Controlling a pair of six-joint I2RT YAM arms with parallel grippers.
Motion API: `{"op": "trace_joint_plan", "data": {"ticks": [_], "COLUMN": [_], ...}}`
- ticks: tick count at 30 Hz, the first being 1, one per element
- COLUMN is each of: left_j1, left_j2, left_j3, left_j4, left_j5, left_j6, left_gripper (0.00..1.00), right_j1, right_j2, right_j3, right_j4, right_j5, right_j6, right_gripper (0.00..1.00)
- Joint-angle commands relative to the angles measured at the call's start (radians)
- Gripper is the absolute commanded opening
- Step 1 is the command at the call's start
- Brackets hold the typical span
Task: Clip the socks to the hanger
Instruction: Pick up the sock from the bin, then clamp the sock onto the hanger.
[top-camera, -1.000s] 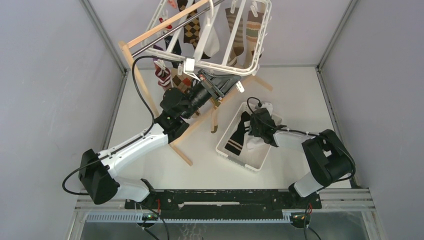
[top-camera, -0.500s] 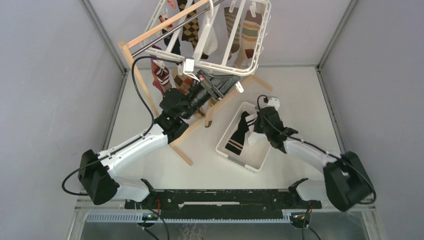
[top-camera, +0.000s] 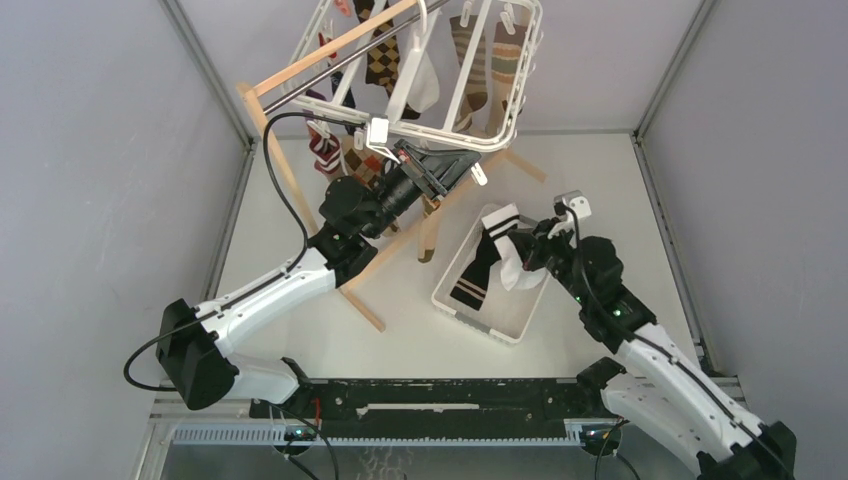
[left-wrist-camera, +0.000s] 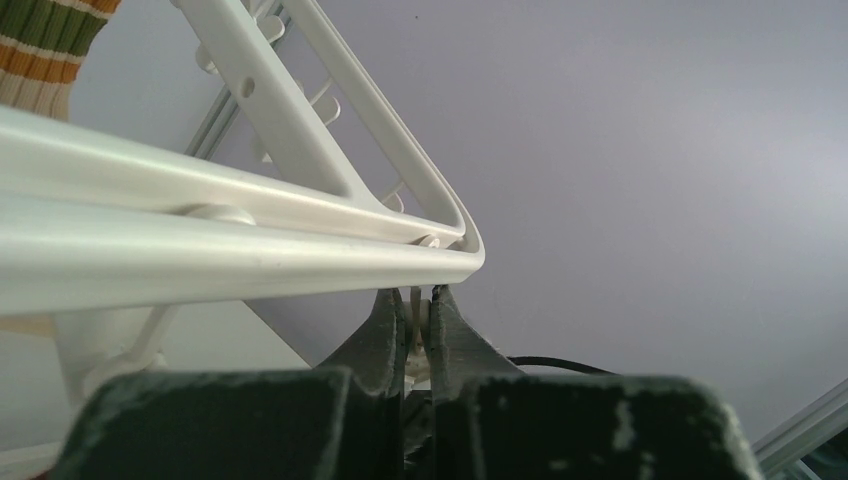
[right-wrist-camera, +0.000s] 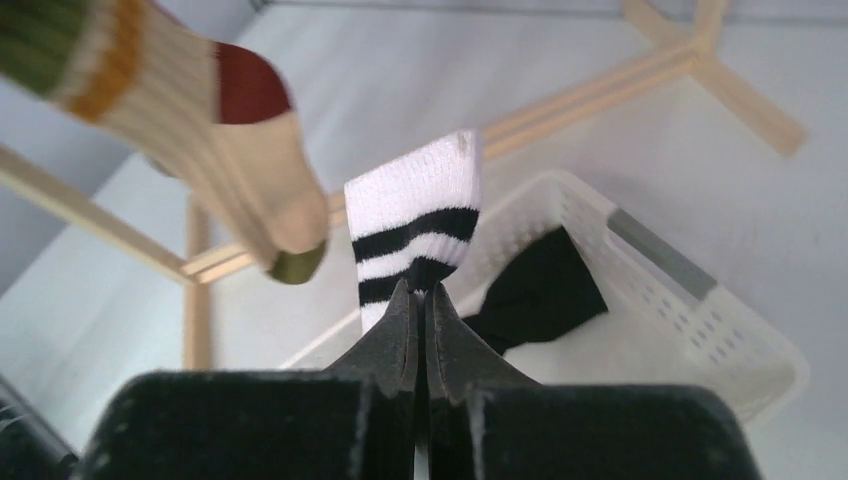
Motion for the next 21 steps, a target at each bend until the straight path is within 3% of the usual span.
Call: {"op": "trace_joint_plan", "data": {"ticks": [1,4,13,21], "left_j1": [0.005,0.004,0.004,0.004], "left_j2": [-0.026,-0.023,-0.014,-0.009], "left_j3": [-0.014,-0.013,-0.012,-0.013], "left_j4": [0.0,0.0,0.0,0.0], "left_j5": [0.008,0.005,0.004,0.001], "left_j6": [0.018,0.021,0.021,0.014], "left_gripper": [0.0,0.0,0.0,0.0], "right_j1": [0.0,-0.007,-0.009,-0.011], "right_j2": [-0.099,-0.084,-0.065,-0.009], "right_j3": [0.07,0.154,0.27,0.333], "right_j4": [0.022,-0.066,-0.048,-0.029], "right_j5": [-0.152,-0.206,-0.349,-0.377], "right_j6": [-0.047,-0.028,-0.002,-0.007], "right_gripper": [0.0,0.0,0.0,0.0]}}
